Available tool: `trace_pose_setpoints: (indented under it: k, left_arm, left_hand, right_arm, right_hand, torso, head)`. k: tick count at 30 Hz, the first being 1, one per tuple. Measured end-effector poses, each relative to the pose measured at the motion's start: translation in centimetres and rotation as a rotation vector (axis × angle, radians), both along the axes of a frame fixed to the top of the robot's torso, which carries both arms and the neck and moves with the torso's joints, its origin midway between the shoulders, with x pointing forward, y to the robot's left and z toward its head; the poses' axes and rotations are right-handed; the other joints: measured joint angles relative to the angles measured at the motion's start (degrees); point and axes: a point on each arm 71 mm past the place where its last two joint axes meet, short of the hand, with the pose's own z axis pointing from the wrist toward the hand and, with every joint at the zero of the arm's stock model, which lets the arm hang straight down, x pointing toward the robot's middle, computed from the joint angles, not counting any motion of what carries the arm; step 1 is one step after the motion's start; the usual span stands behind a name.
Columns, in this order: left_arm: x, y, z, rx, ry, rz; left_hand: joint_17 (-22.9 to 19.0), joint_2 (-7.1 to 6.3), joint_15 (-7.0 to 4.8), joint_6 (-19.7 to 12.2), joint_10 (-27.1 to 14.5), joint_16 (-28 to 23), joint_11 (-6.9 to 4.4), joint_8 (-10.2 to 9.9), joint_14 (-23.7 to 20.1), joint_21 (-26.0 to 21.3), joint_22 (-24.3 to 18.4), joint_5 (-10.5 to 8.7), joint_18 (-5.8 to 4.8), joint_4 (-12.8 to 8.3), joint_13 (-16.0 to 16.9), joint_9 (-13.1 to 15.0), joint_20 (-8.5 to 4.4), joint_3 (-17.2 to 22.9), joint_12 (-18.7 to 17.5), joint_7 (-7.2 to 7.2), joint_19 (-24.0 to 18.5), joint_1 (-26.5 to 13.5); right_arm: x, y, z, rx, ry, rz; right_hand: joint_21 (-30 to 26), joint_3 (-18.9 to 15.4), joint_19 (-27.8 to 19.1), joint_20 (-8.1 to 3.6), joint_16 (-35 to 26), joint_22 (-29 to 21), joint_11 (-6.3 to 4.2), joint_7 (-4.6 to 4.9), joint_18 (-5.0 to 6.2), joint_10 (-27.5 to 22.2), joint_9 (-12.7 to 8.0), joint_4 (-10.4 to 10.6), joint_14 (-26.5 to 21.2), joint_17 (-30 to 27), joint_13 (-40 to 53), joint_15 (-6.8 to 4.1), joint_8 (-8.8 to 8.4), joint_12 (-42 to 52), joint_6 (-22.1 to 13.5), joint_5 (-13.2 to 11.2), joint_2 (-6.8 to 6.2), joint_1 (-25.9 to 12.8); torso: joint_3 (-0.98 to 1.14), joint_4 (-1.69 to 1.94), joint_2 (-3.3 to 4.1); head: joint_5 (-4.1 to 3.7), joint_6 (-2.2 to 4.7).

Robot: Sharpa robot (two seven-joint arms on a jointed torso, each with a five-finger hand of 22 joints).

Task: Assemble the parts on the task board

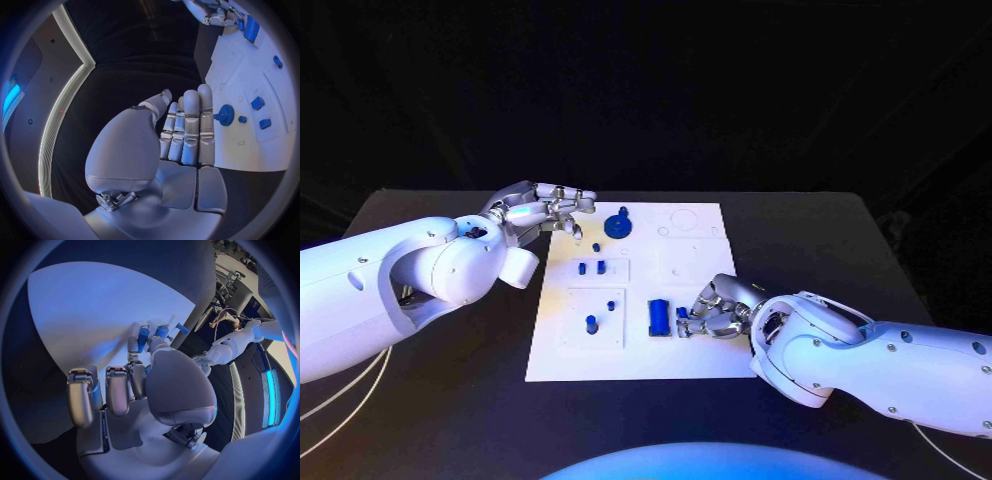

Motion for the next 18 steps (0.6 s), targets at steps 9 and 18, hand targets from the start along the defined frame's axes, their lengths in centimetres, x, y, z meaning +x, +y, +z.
trace_pose_setpoints:
  k: [9,18]
  left_arm:
    - [-0.01,0.0,-0.01,0.0,0.001,-0.001]
    - [-0.01,0.01,-0.02,0.0,0.002,-0.002]
  left_hand:
    - [-0.1,0.0,0.0,0.0,0.0,0.0,0.0,0.0,0.0,-0.2,-0.1,0.0,0.0,0.0,0.0,0.0,0.0,0.0,0.0,0.0,0.0,0.0]
    - [-0.1,0.0,0.0,0.0,0.0,0.0,0.0,0.0,0.0,-0.2,-0.1,0.0,0.0,0.0,0.0,0.0,0.0,0.0,0.0,0.0,0.0,0.0]
  right_arm:
    - [0.05,0.06,-0.27,-0.003,0.014,0.002]
    - [0.03,0.06,-0.32,-0.004,0.019,0.002]
  right_hand:
    - [0.0,-2.0,0.0,0.0,0.0,0.0,0.0,0.17,0.0,0.0,0.2,0.1,0.0,0.0,0.0,0.0,-0.23,0.0,-0.2,-1.6,0.0,-3.1]
    - [0.0,-5.3,0.0,0.0,0.0,0.0,0.0,0.17,0.0,0.0,0.7,0.1,0.0,0.0,0.0,0.0,-0.23,0.0,-0.2,-6.7,0.21,-5.8]
  torso:
    - [0.0,0.01,0.0]
    - [0.02,0.0,-0.01]
  head:
    - [0.09,-0.07]
    - [0.01,-0.07]
